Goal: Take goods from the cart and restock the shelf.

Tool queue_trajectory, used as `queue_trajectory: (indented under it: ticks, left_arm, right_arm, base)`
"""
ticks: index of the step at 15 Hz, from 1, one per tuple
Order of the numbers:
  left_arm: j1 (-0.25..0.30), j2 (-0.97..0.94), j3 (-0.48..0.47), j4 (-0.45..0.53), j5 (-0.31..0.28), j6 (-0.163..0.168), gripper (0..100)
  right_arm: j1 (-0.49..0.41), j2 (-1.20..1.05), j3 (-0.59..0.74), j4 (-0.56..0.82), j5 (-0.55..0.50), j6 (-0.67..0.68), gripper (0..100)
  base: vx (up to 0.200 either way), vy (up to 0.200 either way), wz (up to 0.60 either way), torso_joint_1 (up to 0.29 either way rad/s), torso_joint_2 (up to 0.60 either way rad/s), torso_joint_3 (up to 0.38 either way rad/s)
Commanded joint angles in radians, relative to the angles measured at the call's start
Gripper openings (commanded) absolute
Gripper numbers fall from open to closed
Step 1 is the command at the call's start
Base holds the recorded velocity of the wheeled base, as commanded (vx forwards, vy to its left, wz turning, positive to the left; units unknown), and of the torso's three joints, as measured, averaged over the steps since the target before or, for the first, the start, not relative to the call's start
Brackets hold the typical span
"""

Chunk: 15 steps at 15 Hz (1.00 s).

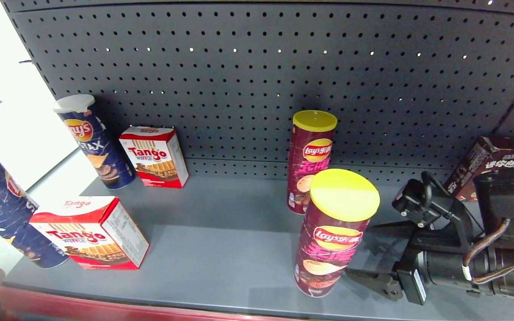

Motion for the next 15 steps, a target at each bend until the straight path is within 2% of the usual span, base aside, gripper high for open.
queue_trajectory:
  ticks: [1, 15]
  left_arm:
    - [0.0, 0.002, 0.0, -0.001, 0.0, 0.0, 100]
    - [0.0, 0.002, 0.0, 0.0, 0.0, 0.0, 100]
  right_arm:
    - [-0.001, 0.007, 0.001, -0.001, 0.001, -0.001, 100]
    - [-0.006, 0.036, -0.036, -0.001, 0.001, -0.004, 100]
  base:
    - [0.0, 0.0, 0.0, 0.0, 0.0, 0.0]
    - [0.0, 0.0, 0.0, 0.0, 0.0, 0.0]
